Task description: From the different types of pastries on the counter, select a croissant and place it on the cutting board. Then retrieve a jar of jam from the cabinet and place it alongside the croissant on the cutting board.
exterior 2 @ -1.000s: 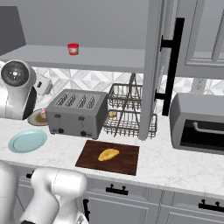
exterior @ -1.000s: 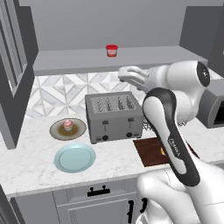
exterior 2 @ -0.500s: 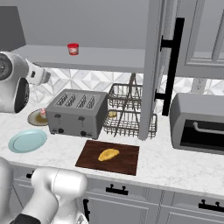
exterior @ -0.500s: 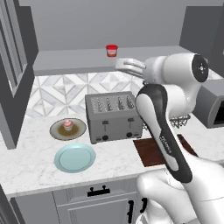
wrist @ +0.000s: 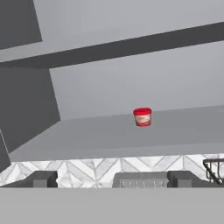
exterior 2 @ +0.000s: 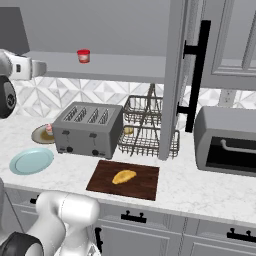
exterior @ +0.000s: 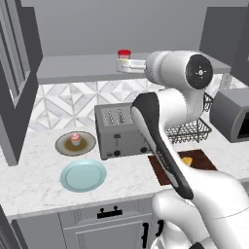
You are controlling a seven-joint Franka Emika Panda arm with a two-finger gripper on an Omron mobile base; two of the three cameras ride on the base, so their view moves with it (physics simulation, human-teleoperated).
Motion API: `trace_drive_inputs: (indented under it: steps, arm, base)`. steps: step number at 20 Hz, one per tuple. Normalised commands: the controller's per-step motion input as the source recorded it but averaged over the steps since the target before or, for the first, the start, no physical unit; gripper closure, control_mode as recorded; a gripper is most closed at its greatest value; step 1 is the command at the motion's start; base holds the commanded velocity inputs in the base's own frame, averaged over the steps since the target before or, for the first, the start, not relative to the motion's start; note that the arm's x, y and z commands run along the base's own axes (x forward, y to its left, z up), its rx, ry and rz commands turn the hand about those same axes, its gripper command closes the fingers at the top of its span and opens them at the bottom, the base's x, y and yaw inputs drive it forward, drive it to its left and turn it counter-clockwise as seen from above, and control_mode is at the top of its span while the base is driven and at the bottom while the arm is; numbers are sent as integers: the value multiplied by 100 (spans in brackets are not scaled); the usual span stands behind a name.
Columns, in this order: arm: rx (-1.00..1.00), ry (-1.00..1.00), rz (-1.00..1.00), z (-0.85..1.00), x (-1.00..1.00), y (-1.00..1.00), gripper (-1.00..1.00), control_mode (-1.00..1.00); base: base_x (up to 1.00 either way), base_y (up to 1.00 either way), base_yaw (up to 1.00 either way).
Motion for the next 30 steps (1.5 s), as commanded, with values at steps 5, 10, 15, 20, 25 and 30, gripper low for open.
trace_drive_inputs:
  steps: [5, 10, 15, 20, 25, 30]
  arm:
    - [19, 4, 0, 61, 12, -16, -100, -100]
    - [-9, 0, 0, -8, 0, -19, -100, -100]
    - [-18, 0, 0, -3, 0, -48, -100, -100]
    - [-1, 0, 0, 0, 6, -41, -100, -100]
    - [-1, 4, 0, -30, 23, -14, -100, -100]
    - [-3, 2, 0, -15, 42, 0, -100, -100]
  base:
    - [0, 0, 0]
    - [0, 0, 0]
    - [0, 0, 0]
    - [0, 0, 0]
    - [0, 0, 0]
    - [0, 0, 0]
